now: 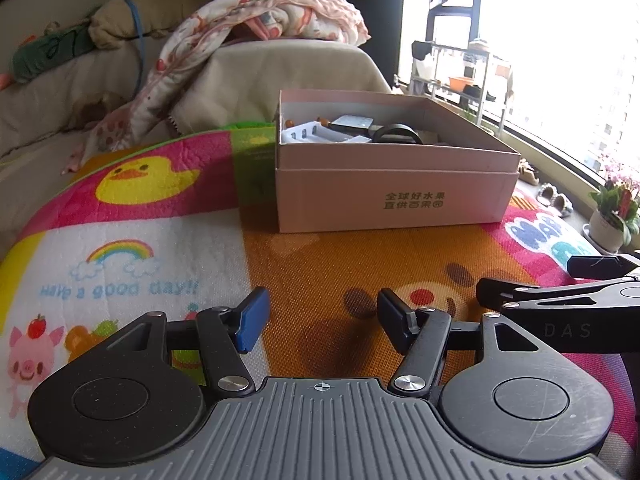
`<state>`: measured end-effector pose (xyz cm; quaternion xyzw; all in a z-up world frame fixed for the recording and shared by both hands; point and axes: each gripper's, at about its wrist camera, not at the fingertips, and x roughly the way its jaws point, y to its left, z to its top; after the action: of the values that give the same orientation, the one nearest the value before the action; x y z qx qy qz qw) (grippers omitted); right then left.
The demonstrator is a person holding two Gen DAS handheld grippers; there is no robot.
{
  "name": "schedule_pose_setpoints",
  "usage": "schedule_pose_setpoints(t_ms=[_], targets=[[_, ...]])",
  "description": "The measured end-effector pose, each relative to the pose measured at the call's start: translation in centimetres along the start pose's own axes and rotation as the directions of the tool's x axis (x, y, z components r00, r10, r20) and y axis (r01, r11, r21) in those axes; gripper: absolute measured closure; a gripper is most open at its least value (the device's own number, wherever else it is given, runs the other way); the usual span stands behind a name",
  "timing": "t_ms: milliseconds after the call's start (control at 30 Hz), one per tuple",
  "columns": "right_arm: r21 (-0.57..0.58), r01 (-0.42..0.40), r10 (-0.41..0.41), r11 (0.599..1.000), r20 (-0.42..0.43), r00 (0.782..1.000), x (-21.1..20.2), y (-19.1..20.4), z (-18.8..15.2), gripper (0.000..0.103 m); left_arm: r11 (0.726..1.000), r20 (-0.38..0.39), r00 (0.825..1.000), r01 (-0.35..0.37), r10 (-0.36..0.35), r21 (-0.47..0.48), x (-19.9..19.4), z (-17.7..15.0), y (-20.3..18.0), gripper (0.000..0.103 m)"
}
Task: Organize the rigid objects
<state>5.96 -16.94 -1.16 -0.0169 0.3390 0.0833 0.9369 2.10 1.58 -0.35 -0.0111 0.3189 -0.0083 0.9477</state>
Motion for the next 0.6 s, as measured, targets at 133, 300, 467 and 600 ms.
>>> schedule_pose_setpoints(t_ms=[133,300,467,600], targets=[[0.0,0.0,0.0,1.0,-0.001,1.0,0.02,0.01,0.01,0.0,1.0,-0.001,1.0,-0.004,0.004,0.006,0.01,0.01,0.02,0.037],[-0.001,0.001,-0.001,1.0,0.0,1.0,0.02,0.04,-0.02,0.0,1.0,-0.002,1.0,-0.004,0.004,0.005,0.02,0.05,-0.01,0.037],[0.0,0.0,0.0,1.0,0.0,1.0,0.03,0.01,-0.02,0.0,1.0,-0.002,1.0,-0.003,0.003,0.005,0.02,0.03,0.0,0.037],[0.0,0.0,0.0,1.0,0.0,1.0,0.02,0.03,-0.02,0.0,1.0,-0.002,1.0,-0.002,0.002,0.004,0.01,0.05,0.0,0.037]])
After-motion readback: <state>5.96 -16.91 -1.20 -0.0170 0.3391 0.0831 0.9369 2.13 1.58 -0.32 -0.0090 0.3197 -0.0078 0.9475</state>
